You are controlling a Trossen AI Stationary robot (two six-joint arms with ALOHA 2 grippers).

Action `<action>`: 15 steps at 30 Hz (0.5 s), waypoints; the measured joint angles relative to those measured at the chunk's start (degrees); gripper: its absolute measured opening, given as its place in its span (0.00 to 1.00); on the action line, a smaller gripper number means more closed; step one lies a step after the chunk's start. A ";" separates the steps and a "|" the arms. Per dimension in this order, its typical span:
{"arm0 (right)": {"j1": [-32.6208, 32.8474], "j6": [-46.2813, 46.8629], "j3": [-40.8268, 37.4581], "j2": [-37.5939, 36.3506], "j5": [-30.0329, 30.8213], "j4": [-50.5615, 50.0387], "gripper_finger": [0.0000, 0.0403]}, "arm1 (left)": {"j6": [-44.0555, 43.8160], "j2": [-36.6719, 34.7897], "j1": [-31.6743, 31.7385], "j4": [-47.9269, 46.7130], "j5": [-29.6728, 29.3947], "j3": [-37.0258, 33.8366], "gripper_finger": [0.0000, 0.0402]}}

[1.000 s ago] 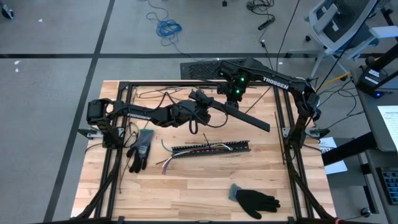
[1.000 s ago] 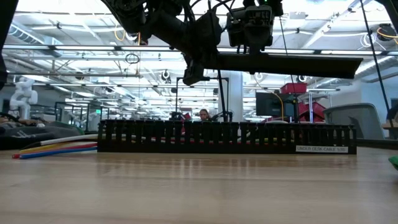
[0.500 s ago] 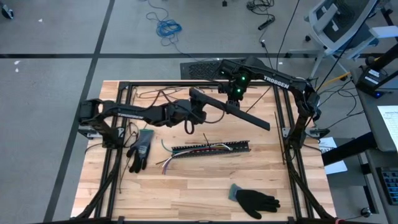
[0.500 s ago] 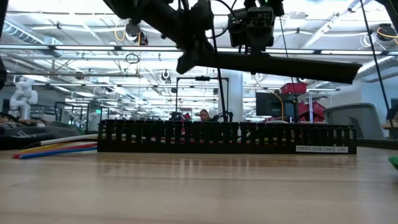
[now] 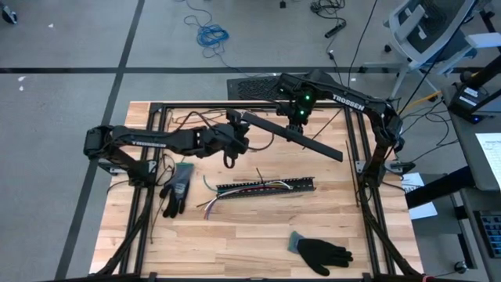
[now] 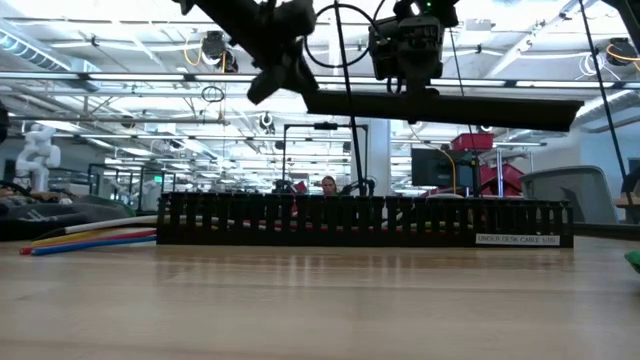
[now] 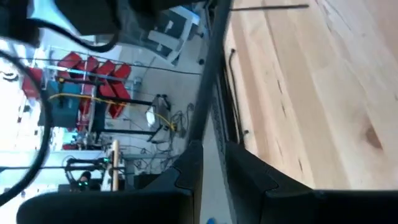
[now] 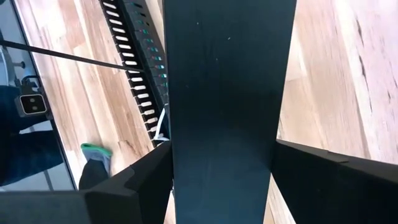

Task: Ziptie cables
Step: Close the cable duct with the cable duct cover

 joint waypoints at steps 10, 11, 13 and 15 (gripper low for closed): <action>-0.81 -0.44 0.01 0.00 1.21 -0.34 0.55 | -20.93 -6.03 2.90 -22.86 3.29 0.02 0.16; -0.81 -0.58 0.01 0.00 1.25 -0.41 0.55 | -24.34 -6.81 3.37 -25.56 5.13 0.02 0.16; -0.64 -1.22 0.01 0.00 1.46 -0.80 0.55 | -30.80 -7.90 4.16 -28.96 9.23 -0.02 0.16; -0.17 -1.50 0.01 0.00 2.12 -0.89 0.56 | -35.84 -9.78 4.80 -31.91 14.05 -0.02 0.16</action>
